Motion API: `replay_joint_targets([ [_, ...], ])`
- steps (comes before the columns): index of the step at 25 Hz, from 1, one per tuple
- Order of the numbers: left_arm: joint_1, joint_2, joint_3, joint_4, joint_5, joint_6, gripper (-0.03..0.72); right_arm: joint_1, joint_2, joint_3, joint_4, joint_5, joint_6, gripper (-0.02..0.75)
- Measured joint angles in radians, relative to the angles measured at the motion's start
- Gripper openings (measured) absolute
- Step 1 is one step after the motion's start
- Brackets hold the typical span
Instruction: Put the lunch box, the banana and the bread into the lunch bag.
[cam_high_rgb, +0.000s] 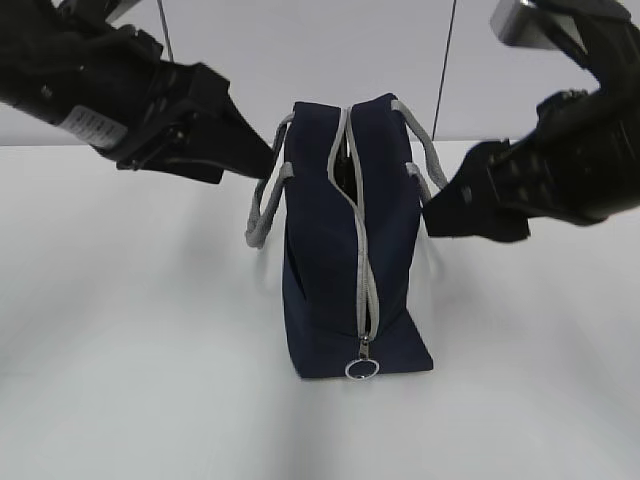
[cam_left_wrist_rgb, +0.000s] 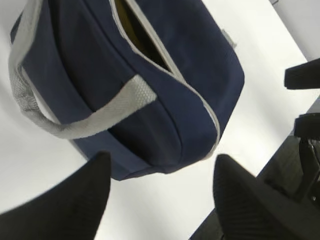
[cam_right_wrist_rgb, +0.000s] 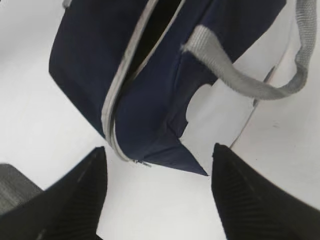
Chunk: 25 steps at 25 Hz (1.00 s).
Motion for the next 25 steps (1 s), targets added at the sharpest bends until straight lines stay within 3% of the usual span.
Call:
replay_joint_targets([
  [11,0.000,-0.042,0.049,-0.011,-0.002,0.064,0.445,0.000,-0.016,0.345,0.494,-0.086,-0.885,0.487],
  [23,0.000,-0.042,0.049,-0.012,0.002,0.064,0.431,0.000,0.075,0.356,0.606,-0.165,-0.998,0.488],
  [25,0.000,-0.042,0.049,-0.012,0.003,0.064,0.431,0.000,0.139,0.356,0.678,-0.158,-1.055,0.488],
])
